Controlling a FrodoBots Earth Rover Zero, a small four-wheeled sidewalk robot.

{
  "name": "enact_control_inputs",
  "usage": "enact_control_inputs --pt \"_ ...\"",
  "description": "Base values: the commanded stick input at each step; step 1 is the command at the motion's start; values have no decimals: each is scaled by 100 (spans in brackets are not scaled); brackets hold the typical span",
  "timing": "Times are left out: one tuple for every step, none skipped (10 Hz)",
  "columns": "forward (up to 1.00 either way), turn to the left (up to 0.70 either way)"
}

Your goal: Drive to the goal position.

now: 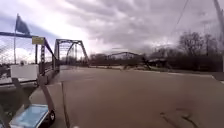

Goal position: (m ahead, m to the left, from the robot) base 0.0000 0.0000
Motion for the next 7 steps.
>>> enact_control_inputs --pt "-6 0" --pt "-1 0" --pt "0 0" --pt "0 0" --pt "0 0" --pt "0 0" --pt "0 0"
